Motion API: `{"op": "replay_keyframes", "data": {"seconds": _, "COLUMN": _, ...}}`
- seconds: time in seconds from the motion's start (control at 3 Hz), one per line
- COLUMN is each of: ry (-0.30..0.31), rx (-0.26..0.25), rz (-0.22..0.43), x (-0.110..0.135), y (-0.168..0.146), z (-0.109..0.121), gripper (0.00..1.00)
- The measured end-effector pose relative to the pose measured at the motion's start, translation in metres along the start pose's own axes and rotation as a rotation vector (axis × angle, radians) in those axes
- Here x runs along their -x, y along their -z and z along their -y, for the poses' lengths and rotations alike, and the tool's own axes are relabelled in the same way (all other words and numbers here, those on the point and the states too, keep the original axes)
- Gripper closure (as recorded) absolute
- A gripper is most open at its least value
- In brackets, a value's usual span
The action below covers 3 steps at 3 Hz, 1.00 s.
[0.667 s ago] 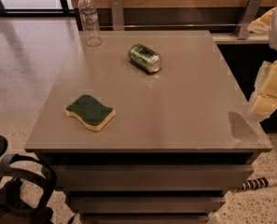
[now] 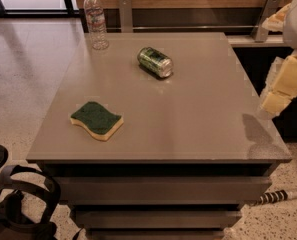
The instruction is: Place green can upright
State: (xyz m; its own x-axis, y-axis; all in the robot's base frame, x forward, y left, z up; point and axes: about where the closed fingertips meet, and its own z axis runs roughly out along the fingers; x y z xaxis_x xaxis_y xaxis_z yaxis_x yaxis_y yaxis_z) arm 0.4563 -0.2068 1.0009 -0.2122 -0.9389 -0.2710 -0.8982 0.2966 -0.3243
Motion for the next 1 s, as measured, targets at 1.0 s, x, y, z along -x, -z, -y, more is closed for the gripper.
{"op": "replay_keyframes", "data": {"seconds": 1.0, "ry": -0.155, "rx": 0.015, "rz": 0.159, "x": 0.088, "y": -0.047, "z": 0.087, "gripper": 0.0}}
